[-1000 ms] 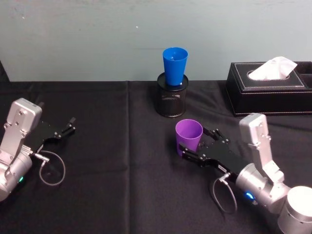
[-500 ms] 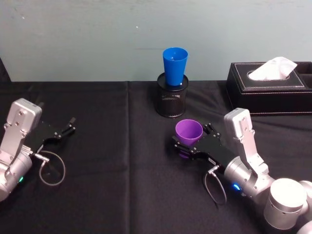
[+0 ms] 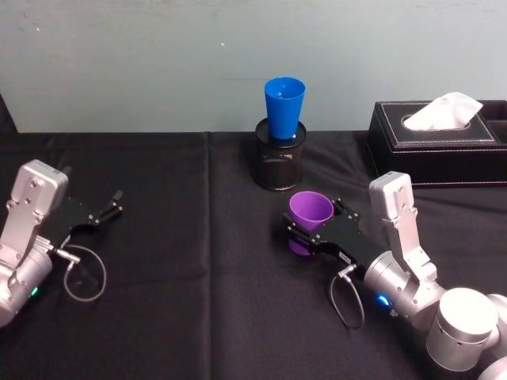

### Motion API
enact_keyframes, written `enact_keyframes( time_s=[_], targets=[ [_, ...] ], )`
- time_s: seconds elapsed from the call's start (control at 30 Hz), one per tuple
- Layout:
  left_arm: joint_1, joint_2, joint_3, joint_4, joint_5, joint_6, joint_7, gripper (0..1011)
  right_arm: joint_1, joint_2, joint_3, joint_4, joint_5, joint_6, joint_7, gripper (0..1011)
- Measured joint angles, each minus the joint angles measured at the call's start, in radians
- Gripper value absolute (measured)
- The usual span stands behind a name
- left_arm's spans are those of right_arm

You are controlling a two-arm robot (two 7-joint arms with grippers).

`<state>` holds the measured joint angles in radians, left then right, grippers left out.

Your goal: Pick up one cup with a gripper and tap it against the other cup.

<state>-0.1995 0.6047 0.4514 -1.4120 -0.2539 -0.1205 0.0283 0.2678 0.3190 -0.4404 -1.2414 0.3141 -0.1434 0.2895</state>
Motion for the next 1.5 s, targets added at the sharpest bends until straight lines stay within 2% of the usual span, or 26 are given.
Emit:
enact_keyframes(
  time_s=[0.07, 0.17, 0.37, 0.6, 0.73, 0.83, 1.5],
  targets=[
    [0.000, 0.000, 0.000, 0.000, 0.000, 0.000, 0.000, 1000, -0.003, 0.000, 0.006, -0.008, 0.001, 0.007, 0.007, 803],
    [0.000, 0.000, 0.000, 0.000, 0.000, 0.000, 0.000, 1000, -0.008, 0.001, 0.013, -0.024, 0.003, 0.016, 0.015, 785],
    [0.000, 0.000, 0.000, 0.000, 0.000, 0.000, 0.000, 1000, -0.028, 0.024, 0.031, -0.119, -0.005, 0.062, 0.020, 755],
    [0.000, 0.000, 0.000, 0.000, 0.000, 0.000, 0.000, 1000, -0.043, 0.062, 0.052, -0.251, -0.038, 0.119, 0.026, 742],
    [0.000, 0.000, 0.000, 0.000, 0.000, 0.000, 0.000, 1000, -0.049, 0.071, 0.066, -0.291, -0.052, 0.123, 0.031, 743],
    [0.000, 0.000, 0.000, 0.000, 0.000, 0.000, 0.000, 1000, -0.054, 0.072, 0.074, -0.303, -0.060, 0.123, 0.031, 742],
    [0.000, 0.000, 0.000, 0.000, 0.000, 0.000, 0.000, 1000, -0.052, 0.072, 0.069, -0.297, -0.056, 0.123, 0.031, 743]
  ],
)
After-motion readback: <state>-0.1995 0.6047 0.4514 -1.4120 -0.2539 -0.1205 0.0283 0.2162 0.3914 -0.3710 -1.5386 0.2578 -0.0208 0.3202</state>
